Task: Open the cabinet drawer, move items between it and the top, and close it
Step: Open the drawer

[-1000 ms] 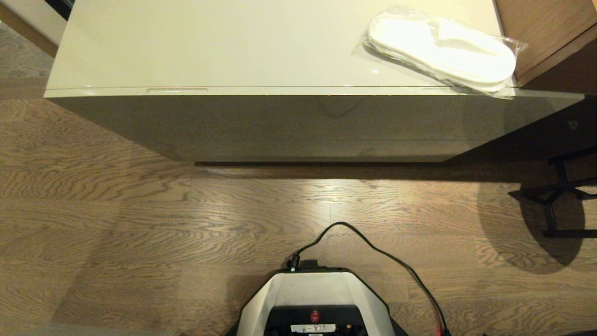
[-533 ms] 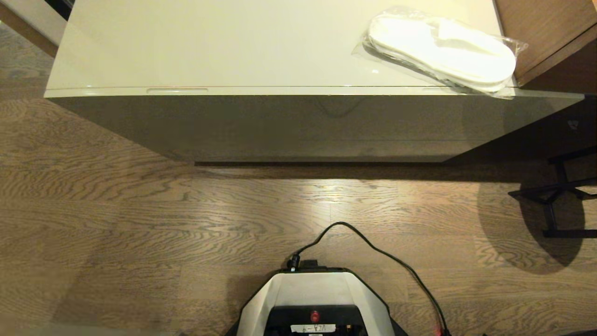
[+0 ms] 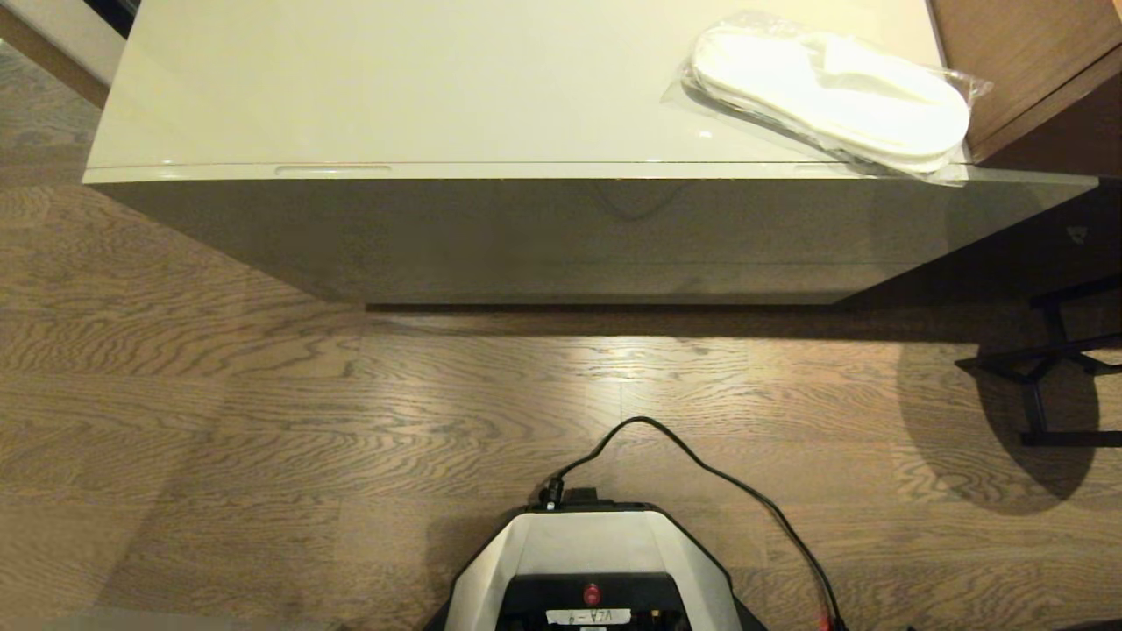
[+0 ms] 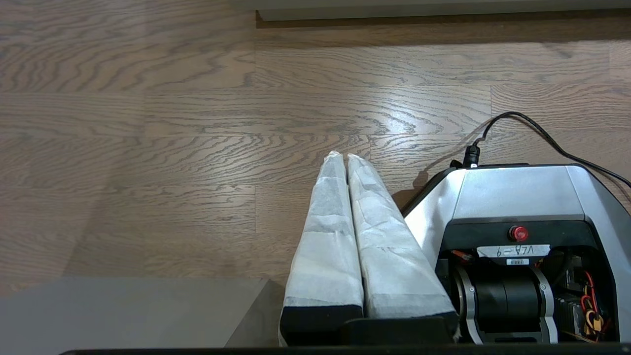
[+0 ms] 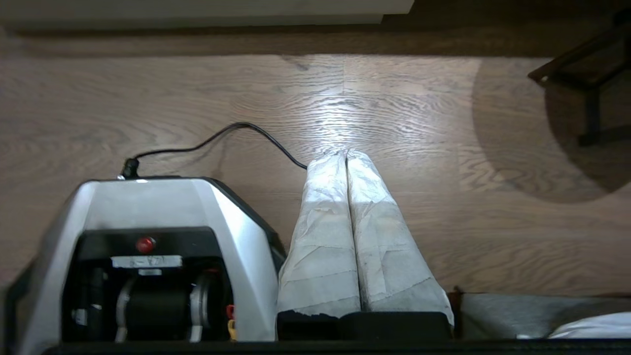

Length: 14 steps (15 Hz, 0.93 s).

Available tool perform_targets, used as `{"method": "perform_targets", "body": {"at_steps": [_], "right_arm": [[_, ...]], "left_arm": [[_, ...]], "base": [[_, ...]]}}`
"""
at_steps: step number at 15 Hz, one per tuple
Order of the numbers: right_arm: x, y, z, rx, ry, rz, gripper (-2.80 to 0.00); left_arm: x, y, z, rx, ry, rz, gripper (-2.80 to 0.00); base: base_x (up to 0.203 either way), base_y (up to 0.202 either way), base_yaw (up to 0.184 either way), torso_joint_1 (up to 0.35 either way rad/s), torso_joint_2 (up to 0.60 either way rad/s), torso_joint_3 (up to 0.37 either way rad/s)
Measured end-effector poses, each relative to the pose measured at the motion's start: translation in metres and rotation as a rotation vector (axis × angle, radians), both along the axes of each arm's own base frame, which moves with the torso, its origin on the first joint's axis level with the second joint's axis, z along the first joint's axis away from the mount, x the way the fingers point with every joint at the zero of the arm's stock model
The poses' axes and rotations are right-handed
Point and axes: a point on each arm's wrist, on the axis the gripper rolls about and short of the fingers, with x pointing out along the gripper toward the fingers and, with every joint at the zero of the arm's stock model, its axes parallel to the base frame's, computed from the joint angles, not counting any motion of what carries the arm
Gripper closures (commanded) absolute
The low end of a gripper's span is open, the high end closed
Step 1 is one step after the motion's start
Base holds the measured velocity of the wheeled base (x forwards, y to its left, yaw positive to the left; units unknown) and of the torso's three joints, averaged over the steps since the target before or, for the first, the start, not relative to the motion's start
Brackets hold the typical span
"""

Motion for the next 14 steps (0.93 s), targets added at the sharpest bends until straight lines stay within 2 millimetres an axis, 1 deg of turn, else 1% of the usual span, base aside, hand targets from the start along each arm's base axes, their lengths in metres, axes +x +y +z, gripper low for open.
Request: {"method": "perform_targets", "body": {"at_steps": [14], "right_arm": [[0.0, -0.0001, 0.0001, 0.011, -0.001, -0.005, 0.0]], "left_arm": [[0.0, 0.0, 0.0, -0.001, 0.0, 0.0, 0.0]], "base": [[0.0, 0.0, 0.0, 0.0, 0.0, 0.0]]}}
